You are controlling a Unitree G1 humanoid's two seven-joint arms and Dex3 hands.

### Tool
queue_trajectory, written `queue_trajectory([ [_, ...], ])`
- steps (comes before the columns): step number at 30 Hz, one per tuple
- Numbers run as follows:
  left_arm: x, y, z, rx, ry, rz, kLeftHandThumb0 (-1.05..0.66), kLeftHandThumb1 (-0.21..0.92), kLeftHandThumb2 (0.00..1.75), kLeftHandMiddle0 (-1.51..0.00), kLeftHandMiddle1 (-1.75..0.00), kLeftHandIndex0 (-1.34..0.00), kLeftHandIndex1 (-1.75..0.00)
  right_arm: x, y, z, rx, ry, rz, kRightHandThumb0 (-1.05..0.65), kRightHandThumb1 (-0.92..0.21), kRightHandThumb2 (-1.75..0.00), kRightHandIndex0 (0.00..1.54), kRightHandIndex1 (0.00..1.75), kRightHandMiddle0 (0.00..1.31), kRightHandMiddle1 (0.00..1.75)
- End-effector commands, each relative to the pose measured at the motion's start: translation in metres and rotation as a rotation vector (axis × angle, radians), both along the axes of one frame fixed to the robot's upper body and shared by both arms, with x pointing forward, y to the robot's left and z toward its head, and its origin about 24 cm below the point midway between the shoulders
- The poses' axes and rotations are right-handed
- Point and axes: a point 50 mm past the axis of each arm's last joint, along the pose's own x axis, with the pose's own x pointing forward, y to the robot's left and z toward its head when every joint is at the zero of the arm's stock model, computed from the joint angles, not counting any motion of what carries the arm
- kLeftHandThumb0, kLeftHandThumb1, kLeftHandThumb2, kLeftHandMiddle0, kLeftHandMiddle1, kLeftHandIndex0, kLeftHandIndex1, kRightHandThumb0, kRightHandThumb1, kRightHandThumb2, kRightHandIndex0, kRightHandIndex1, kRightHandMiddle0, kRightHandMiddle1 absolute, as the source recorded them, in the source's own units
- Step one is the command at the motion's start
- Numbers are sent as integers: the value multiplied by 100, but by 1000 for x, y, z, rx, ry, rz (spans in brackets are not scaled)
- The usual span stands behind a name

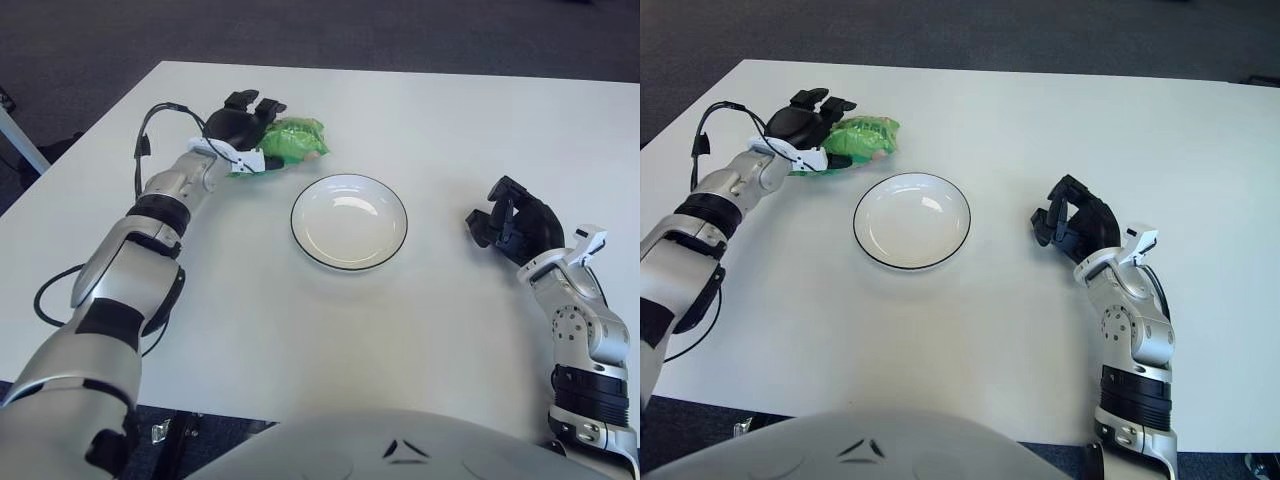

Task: Put the snack into the plate.

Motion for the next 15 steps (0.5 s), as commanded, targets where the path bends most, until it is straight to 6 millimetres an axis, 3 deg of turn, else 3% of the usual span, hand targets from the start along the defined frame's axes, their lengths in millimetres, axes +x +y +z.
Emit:
queue_trajectory([
  [1, 4, -3, 1, 31, -11, 24, -105, 92, 53, 0, -1, 0, -20, -13, 0, -33, 27, 166, -17, -50, -28, -136, 129, 175, 65, 175],
  [6, 7, -8, -6, 84, -30, 80, -105, 92, 51, 0, 0, 0, -4, -14, 1, -33, 27, 168, -18, -50, -28, -136, 128, 175, 65, 175],
  [15, 4, -14, -24, 123, -32, 140, -105, 92, 43, 0, 0, 0, 0, -14, 1, -32, 28, 169, -16, -50, -28, -136, 128, 175, 65, 175],
])
